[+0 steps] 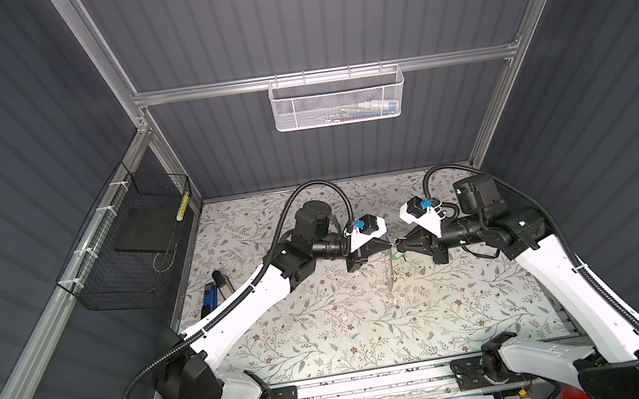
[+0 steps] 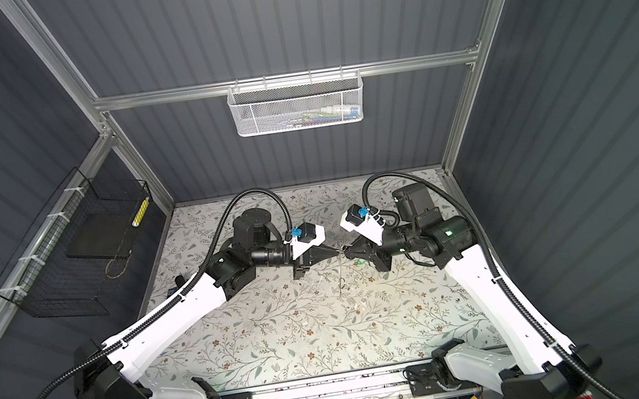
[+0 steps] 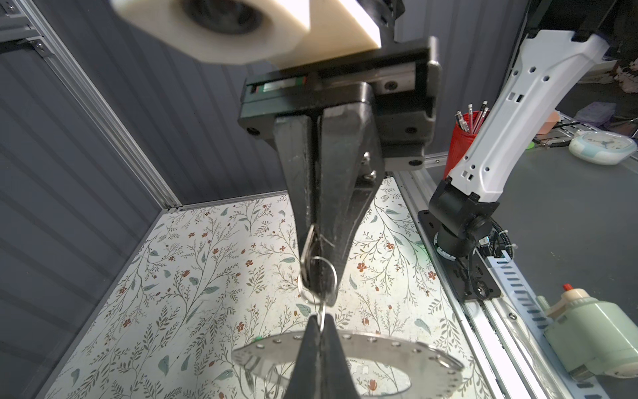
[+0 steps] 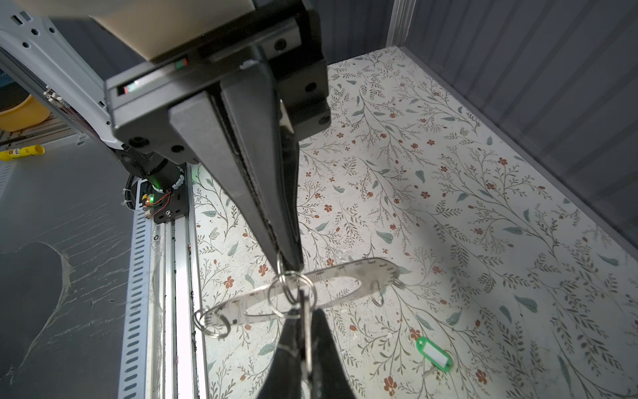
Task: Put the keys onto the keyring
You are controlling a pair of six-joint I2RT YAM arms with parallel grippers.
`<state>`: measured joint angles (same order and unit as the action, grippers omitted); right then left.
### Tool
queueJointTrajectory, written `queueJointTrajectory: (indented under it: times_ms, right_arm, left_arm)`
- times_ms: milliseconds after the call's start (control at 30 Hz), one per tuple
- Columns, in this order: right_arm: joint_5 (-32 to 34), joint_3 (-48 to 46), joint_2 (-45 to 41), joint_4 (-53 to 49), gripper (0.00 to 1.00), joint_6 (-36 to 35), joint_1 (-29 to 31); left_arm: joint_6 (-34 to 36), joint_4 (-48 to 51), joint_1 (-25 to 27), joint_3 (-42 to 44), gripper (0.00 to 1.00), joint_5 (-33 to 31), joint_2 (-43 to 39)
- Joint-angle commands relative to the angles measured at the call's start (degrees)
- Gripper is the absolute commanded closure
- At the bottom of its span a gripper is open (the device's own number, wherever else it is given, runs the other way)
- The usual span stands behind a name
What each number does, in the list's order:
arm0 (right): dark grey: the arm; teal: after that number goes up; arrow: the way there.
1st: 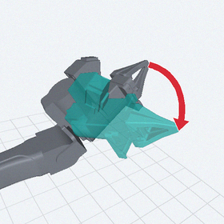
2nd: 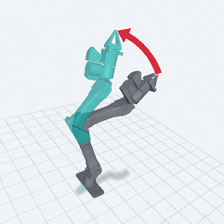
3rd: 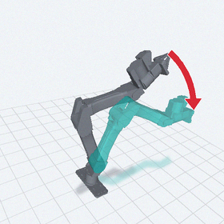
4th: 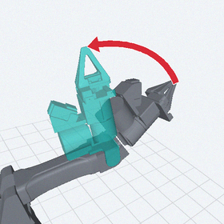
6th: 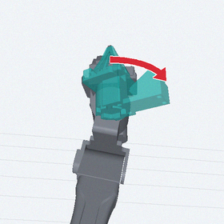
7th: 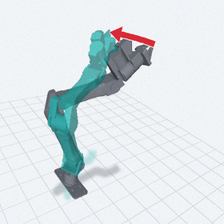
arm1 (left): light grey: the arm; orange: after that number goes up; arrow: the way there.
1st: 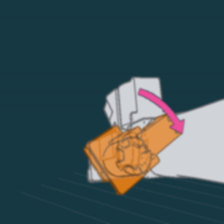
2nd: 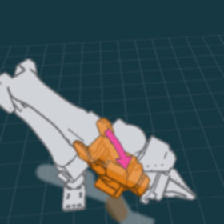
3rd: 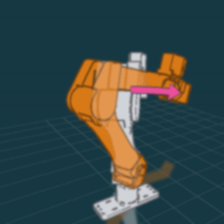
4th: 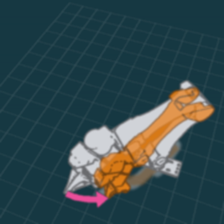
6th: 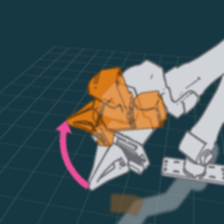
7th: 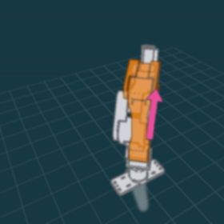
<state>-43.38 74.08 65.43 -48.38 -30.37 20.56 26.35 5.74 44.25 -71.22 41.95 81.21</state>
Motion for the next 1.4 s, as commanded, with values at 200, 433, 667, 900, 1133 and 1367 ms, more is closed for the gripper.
queueJointTrajectory:
  times_ms: [200,433,667,900,1133,1367]
  right_arm:
    - [2.19,2.12,1.65,-2.42,1.00,-0.96,0.01]
    - [3.58,2.15,6.93,-1.11,1.00,-0.61,0.36]
    - [7.74,6.62,18.48,3.35,1.00,0.31,5.98]
    - [5.48,21.10,33.73,6.08,1.00,2.96,10.98]
    - [7.58,21.58,42.59,6.76,1.00,7.03,11.00]
    - [16.05,11.31,40.85,5.99,1.00,11.49,10.25]
  left_arm:
    - [-0.97,0.17,-0.34,0.64,0.66,-5.63,-1.55]
    - [-8.10,-5.28,-5.21,9.29,0.47,-12.81,-6.29]
    - [-13.55,-6.93,-7.85,16.16,0.40,-28.69,-12.49]
    - [-18.79,0.00,-8.47,18.16,0.32,-51.45,-20.63]
    - [-19.85,3.48,-8.54,20.91,0.31,-52.09,-23.66]
    - [-19.26,3.80,-8.52,20.36,0.31,-49.50,-20.14]
